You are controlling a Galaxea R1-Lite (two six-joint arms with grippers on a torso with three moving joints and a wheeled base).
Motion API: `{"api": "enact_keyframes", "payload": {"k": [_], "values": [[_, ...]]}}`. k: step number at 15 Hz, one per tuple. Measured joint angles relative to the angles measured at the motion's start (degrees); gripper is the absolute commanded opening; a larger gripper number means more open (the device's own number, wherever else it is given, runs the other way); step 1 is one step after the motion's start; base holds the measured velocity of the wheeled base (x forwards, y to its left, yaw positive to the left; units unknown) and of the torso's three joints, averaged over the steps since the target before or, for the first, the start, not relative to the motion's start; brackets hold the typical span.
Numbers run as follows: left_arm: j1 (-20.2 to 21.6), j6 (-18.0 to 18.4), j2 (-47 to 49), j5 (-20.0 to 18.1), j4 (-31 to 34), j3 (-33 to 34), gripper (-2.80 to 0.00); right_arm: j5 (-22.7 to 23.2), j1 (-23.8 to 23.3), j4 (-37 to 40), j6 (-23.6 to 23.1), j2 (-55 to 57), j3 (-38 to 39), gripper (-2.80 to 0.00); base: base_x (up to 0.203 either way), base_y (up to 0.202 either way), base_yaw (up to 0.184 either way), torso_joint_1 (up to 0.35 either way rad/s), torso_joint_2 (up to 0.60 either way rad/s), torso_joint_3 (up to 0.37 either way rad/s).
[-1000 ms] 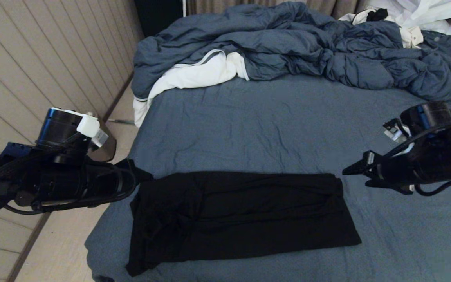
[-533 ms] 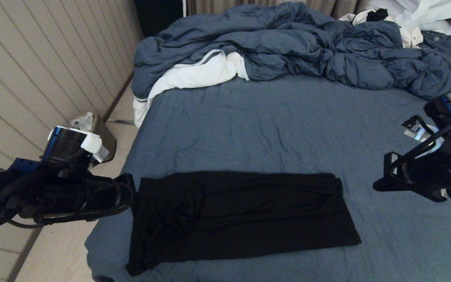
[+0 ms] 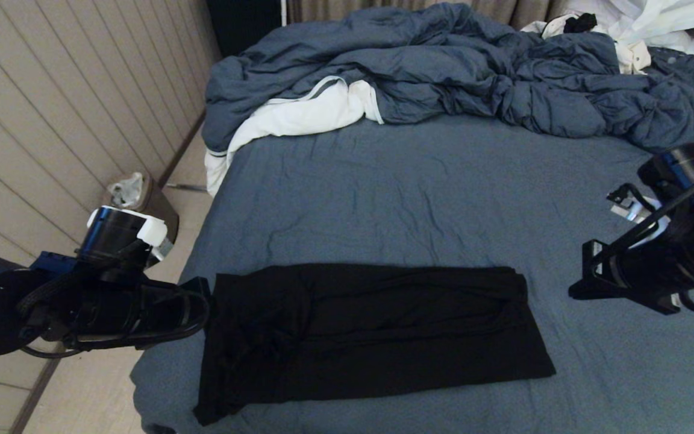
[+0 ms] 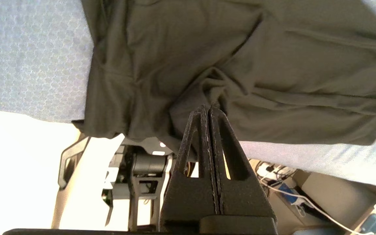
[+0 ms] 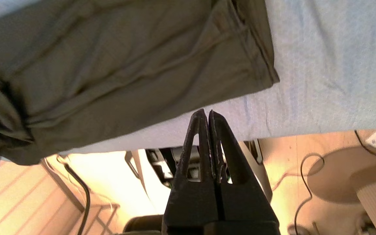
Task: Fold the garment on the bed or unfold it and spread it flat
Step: Fold the black T-shirt
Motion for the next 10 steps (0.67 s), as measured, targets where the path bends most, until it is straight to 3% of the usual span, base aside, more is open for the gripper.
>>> {"api": "enact_keyframes", "payload": {"k": [4, 10], "values": [[-0.11, -0.07, 1.19, 0.0, 0.04, 0.0, -2.8, -0.8, 0.18, -0.7, -2.53, 2.53, 1.01, -2.8, 0.0, 0.0, 0.0, 0.0, 0.0, 0.0], [0.13, 0.46, -0.01, 0.94, 0.01, 3.13, -2.8, -0.83, 6.06, -2.72, -3.21, 3.02, 0.13, -2.8, 0.0, 0.0, 0.0, 0.0, 0.0, 0.0]]}}
